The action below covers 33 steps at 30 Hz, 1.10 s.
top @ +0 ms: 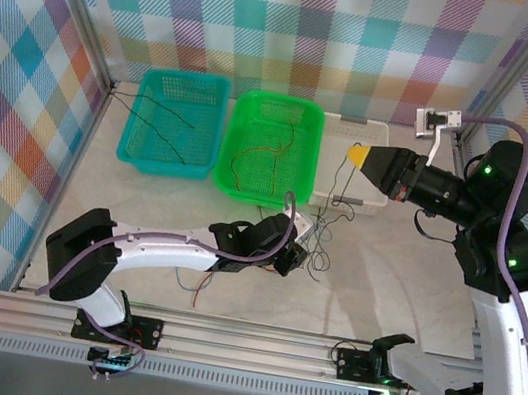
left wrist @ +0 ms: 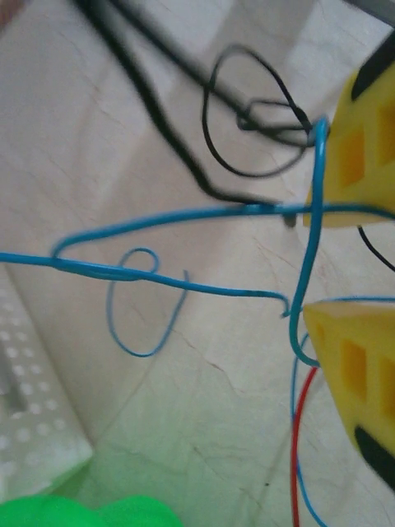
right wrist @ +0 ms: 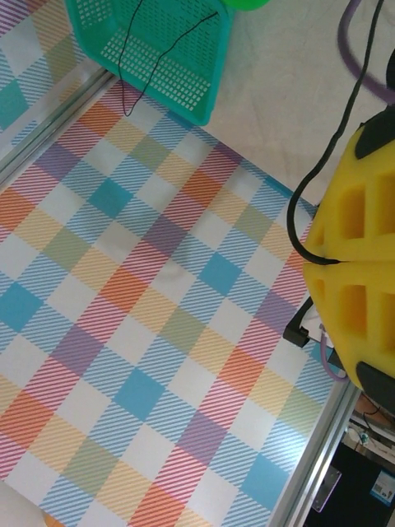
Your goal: Untangle the cables
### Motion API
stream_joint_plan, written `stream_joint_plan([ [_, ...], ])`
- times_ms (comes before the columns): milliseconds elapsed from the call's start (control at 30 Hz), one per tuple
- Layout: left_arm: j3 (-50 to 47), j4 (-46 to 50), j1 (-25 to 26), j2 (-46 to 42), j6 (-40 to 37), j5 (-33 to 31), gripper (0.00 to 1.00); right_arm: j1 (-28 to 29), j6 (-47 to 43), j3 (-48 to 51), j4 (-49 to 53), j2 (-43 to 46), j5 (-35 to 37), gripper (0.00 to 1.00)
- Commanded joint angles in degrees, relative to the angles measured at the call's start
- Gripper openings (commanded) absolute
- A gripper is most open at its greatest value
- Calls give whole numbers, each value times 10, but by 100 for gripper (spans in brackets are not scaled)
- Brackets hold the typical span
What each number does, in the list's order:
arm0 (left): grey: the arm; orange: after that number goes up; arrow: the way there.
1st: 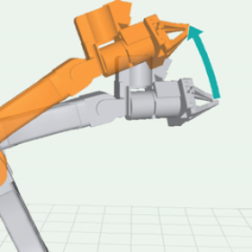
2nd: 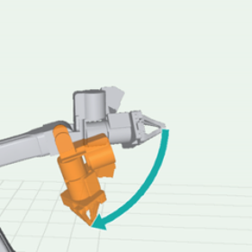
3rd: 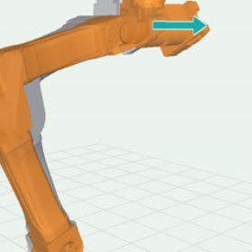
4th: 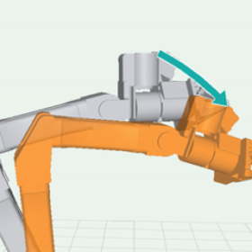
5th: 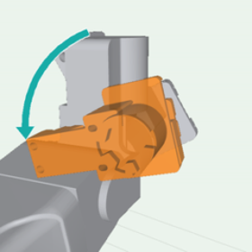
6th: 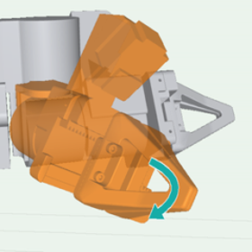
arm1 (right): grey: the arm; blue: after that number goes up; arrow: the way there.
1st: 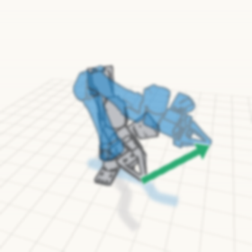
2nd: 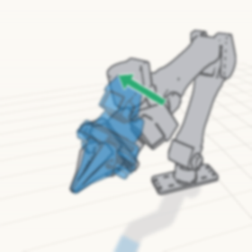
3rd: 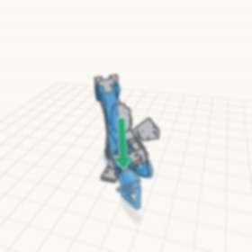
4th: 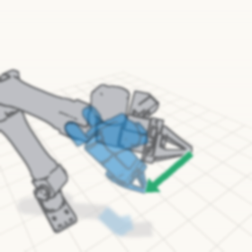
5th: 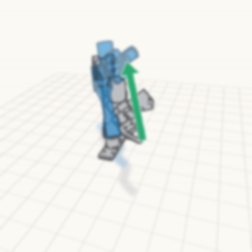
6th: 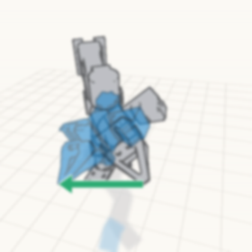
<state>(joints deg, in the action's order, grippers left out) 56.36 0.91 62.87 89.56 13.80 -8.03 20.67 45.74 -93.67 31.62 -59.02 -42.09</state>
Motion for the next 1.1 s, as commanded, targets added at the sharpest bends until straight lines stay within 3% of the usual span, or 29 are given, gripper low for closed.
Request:
stream_joint_plan([
  [0, -12, -58, 4, -20, 7, 6, 20, 3, 11, 9, -33, 16, -6, 0],
  [100, -21, -66, 2, -25, 11, 6, 0, 3, 0, 11, -20, 26, 8, 0],
  [367, -78, -59, -30, -88, 47, 12, 0, 3, -55, 24, 52, 69, 110, 0],
  [567, -136, -20, -71, -204, 94, 20, 0, 3, -85, 73, 90, 114, 213, 0],
  [867, -102, 223, -127, -381, 154, -36, 0, 3, -116, 181, 155, 157, 382, 0],
  [1067, -27, 395, -221, -420, 139, -17, 0, 3, -105, 277, 168, 170, 461, 0],
])
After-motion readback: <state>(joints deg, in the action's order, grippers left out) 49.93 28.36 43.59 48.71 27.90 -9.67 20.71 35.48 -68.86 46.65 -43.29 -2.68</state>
